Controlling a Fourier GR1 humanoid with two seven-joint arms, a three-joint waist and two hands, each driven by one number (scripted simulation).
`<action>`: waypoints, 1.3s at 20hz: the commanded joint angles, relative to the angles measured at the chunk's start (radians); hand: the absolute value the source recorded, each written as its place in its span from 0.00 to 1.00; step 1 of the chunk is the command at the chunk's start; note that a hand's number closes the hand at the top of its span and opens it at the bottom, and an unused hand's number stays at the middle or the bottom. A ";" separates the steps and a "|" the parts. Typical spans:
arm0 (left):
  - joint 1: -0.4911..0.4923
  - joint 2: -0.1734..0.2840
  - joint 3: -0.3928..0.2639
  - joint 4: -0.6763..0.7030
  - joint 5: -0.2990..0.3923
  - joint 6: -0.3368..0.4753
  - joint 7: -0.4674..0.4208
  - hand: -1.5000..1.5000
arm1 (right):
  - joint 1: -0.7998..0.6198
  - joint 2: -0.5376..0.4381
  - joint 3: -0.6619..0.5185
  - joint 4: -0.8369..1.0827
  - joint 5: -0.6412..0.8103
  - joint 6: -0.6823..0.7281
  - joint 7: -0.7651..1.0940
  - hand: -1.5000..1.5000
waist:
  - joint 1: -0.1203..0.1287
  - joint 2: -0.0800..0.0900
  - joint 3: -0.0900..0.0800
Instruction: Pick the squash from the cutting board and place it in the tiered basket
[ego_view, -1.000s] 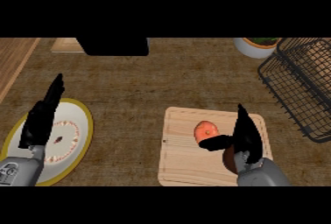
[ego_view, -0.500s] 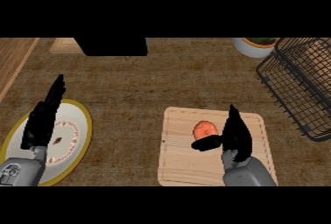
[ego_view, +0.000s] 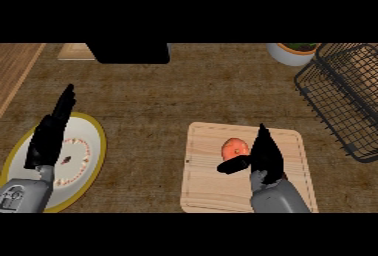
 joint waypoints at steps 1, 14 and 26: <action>0.015 -0.048 -0.012 0.034 -0.034 0.037 -0.037 0.50 | -0.046 0.010 -0.024 0.028 -0.021 0.017 0.207 0.00 | -0.001 0.002 0.000; 0.025 -0.013 0.030 -0.056 -0.021 -0.038 0.031 0.50 | -0.122 0.010 -0.072 0.205 -0.143 -0.022 0.108 0.00 | 0.005 0.002 0.001; -0.051 -0.051 0.055 0.018 -0.052 -0.048 0.027 0.50 | -0.140 0.009 0.038 0.226 -0.190 -0.046 0.030 1.00 | -0.006 0.001 0.001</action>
